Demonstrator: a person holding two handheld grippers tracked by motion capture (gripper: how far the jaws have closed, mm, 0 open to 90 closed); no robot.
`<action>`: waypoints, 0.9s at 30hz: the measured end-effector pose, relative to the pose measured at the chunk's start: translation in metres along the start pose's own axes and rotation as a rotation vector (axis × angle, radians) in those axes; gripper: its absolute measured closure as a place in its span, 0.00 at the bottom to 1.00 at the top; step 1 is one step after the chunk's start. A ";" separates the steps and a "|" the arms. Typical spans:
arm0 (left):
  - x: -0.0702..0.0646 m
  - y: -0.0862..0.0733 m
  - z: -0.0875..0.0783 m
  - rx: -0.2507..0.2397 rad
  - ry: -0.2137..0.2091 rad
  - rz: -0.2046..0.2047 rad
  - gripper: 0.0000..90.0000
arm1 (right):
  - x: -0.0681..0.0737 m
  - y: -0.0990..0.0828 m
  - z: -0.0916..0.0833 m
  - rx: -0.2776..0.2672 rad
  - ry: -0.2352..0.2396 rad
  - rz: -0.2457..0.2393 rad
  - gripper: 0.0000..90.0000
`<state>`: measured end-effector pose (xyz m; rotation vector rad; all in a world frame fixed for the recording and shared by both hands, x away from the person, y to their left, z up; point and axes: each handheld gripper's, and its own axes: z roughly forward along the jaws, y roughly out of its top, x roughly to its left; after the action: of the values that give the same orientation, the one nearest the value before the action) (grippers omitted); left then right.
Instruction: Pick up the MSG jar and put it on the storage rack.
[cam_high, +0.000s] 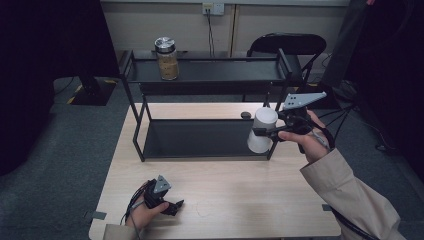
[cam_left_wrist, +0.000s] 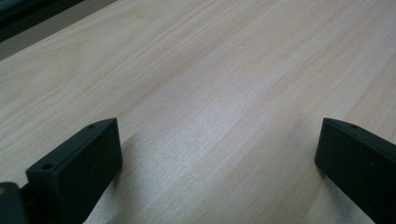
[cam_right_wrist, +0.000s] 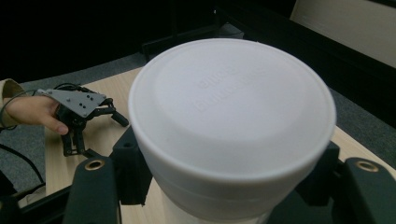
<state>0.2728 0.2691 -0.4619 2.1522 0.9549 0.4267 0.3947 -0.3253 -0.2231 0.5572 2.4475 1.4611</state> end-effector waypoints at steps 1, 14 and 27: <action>0.000 0.000 0.000 0.000 0.000 0.000 0.00 | 0.000 0.003 0.000 0.003 -0.003 -0.003 0.38; 0.000 0.000 0.000 -0.002 0.000 -0.001 0.00 | -0.003 0.037 0.004 0.019 0.006 -0.007 0.38; 0.000 0.000 0.000 -0.002 0.000 -0.001 0.00 | -0.002 0.074 0.010 0.023 0.013 -0.022 0.38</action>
<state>0.2726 0.2692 -0.4623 2.1494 0.9555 0.4269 0.4151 -0.2862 -0.1630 0.5250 2.4751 1.4347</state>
